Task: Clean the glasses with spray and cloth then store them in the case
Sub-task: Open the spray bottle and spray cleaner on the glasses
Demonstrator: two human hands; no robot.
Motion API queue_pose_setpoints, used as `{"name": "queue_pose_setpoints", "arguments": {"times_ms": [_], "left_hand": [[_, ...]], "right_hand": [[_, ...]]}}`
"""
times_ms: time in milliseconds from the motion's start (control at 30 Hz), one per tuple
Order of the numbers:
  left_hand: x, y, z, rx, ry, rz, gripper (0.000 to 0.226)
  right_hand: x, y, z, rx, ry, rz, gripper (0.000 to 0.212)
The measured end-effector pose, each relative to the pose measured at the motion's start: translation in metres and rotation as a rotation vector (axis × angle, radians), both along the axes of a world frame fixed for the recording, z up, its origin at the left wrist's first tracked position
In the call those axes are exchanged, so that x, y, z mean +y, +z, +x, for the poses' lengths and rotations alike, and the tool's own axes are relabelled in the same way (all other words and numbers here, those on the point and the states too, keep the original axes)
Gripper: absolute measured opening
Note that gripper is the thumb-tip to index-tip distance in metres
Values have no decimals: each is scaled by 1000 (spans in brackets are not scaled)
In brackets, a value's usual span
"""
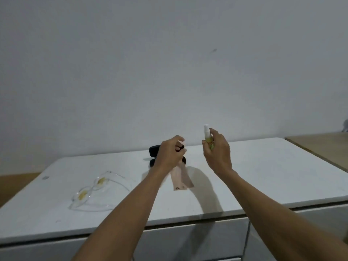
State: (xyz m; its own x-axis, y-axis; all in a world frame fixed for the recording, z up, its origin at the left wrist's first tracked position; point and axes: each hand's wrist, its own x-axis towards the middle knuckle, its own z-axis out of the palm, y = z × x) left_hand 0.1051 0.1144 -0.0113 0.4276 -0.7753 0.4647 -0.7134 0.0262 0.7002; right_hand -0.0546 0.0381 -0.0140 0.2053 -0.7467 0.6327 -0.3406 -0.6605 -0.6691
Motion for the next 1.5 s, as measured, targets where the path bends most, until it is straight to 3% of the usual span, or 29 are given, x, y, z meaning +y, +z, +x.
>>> {"name": "queue_pose_setpoints", "arguments": {"times_ms": [233,467,633,867,1300,1500], "left_hand": [[115,11,78,-153,238,66,25],[235,3,123,-310,448,292,22],[284,-10,125,-293,492,374,24],[287,-32,128,-290,476,380,22],[245,-61,120,-507,625,318,17],[234,-67,125,-322,762,79,21]], "right_hand": [[69,11,81,-18,303,-42,54],[123,1,135,27,465,-28,63],[152,-6,149,55,528,5,64],[164,-8,151,77,544,-17,69],[141,-3,130,114,463,-21,65],[127,-2,118,93,410,24,64]]}}
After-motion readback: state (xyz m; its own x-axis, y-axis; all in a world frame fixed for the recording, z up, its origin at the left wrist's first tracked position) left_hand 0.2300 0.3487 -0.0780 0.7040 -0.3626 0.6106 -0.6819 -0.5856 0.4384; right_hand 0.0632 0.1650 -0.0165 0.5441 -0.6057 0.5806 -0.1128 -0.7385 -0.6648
